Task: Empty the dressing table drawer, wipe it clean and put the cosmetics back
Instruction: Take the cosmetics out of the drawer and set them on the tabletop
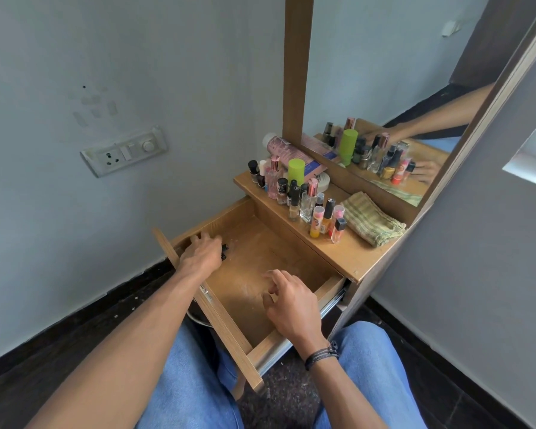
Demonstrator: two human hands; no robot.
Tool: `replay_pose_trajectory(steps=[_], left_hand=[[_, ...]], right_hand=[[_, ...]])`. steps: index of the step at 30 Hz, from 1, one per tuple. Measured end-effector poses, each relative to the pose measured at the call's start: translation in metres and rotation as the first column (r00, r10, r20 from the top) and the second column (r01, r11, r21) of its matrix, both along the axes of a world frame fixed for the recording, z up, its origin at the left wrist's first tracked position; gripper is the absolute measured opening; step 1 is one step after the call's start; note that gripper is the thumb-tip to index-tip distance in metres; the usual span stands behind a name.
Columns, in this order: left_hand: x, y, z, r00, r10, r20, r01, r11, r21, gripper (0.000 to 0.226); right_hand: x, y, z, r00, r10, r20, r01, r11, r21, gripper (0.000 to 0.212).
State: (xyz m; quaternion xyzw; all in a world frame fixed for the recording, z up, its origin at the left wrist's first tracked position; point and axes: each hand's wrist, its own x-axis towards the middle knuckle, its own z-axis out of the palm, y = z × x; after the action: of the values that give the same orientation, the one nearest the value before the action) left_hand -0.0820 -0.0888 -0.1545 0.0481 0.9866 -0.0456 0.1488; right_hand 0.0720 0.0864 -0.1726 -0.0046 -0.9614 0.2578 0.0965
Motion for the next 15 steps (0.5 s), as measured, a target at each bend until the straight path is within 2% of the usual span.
replay_pose_trajectory(steps=[5, 9, 15], left_hand=[[0.002, -0.001, -0.004, 0.997, -0.076, 0.001, 0.076, 0.996, -0.055, 0.053], [0.002, -0.002, -0.003, 0.992, -0.124, -0.032, 0.121, 0.99, -0.066, 0.046], [0.013, -0.002, 0.006, 0.984, -0.133, -0.12, 0.145, 0.985, 0.098, 0.038]], right_hand=[[0.001, 0.0, -0.002, 1.0, -0.011, -0.002, 0.011, 1.0, 0.009, 0.031], [0.0, 0.0, -0.002, 1.0, -0.013, 0.0, 0.013, 1.0, 0.011, 0.031], [0.001, -0.001, -0.001, 1.0, -0.021, -0.002, 0.021, 1.0, 0.004, 0.028]])
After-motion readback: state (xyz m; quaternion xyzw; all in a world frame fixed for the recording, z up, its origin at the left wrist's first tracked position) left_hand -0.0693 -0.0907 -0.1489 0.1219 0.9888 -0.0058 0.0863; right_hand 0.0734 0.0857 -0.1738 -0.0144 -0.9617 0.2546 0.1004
